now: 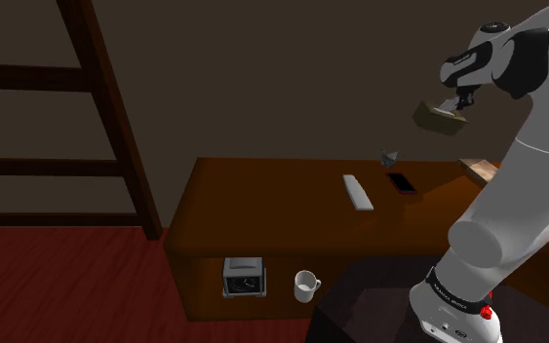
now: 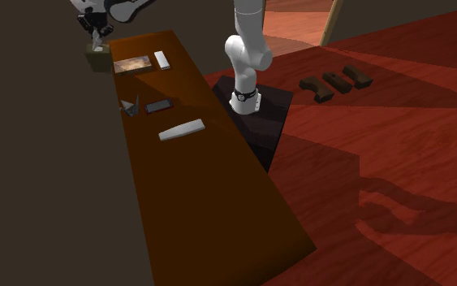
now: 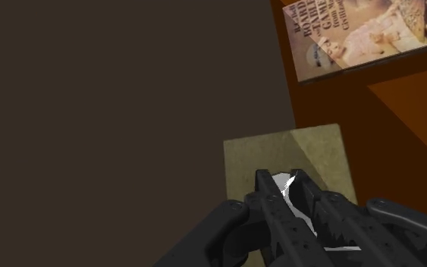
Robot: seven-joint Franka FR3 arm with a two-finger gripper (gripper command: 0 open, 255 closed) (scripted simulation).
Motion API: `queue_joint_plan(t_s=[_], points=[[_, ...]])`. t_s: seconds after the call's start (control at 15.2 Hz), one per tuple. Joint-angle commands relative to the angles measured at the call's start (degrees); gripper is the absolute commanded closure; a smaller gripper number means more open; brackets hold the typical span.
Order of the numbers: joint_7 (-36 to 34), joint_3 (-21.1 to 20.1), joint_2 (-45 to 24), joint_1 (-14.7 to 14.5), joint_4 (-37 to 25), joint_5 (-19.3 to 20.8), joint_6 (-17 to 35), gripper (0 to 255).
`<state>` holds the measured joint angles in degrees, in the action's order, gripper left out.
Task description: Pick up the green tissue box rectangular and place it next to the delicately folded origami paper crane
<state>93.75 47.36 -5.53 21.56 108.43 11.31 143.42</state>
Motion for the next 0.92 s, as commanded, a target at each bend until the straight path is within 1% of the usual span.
queue_joint_plan(t_s=[0.0, 0.86], points=[[-0.31, 0.03, -0.35, 0.07, 1.25, 0.01, 1.58, 255], [0.29, -0.87, -5.01, 1.69, 7.30, -3.24, 11.17, 255]])
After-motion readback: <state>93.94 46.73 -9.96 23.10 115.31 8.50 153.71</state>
